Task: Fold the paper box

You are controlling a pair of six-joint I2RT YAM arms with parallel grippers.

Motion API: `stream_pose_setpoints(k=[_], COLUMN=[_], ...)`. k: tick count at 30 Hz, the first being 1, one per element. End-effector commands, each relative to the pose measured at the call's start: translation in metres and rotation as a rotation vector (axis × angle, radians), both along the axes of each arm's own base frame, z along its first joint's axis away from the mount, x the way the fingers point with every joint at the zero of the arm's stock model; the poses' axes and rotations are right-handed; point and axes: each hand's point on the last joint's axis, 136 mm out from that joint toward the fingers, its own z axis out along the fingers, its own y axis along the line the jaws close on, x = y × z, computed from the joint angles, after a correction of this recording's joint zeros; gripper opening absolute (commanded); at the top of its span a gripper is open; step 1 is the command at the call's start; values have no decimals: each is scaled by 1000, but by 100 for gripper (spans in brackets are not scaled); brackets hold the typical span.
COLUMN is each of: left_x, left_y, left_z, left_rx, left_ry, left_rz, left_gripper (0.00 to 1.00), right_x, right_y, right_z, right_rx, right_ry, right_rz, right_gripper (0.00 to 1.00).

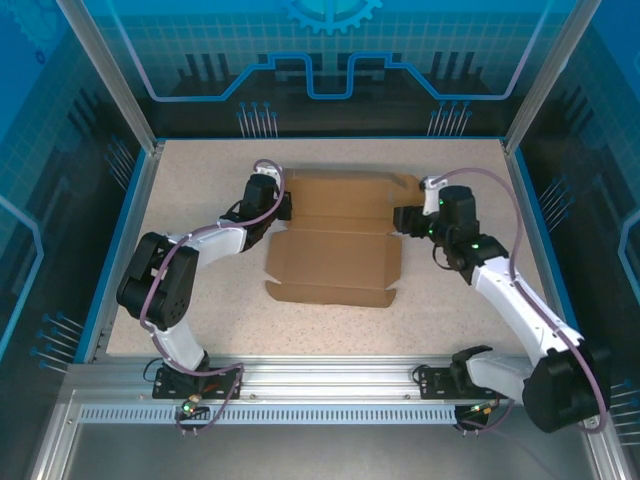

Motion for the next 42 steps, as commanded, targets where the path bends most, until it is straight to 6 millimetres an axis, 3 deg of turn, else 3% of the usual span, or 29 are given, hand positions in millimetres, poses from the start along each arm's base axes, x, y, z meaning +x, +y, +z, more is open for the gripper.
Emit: stream_pose_setpoints(k=[1,4,8,13,18,22,30,42], left_x=[1,0,0,0,0,0,-1,-2], left_y=[0,-1,-3,-4,-5,-6,-6,-7], left_z=[24,25,27,27,28,28,25,25], left_rx=[-25,-31,-42,-57,-65,-67,-64,-66], left_ry=[-56,-59,-63,-61,-61,-59,-55,-48], left_rz=[6,4,1,0,-4,-5,-8,-16], left_gripper=[0,0,0,0,0,0,0,0], right_x=[2,13,37,71,85,76,70,61], right_y=[-53,-96,-122,-100,-70,-42,-9,16], right_z=[11,3,-24,-56,-68,-74,-71,-57], right_rx=[-42,35,87,141,196,194,169,116], right_ry=[27,66,136,207,218,225,204,133], right_rz=[-168,-297,-341,-173,-2,134,269,407], right_gripper=[63,63,62,61,58,59,59,60])
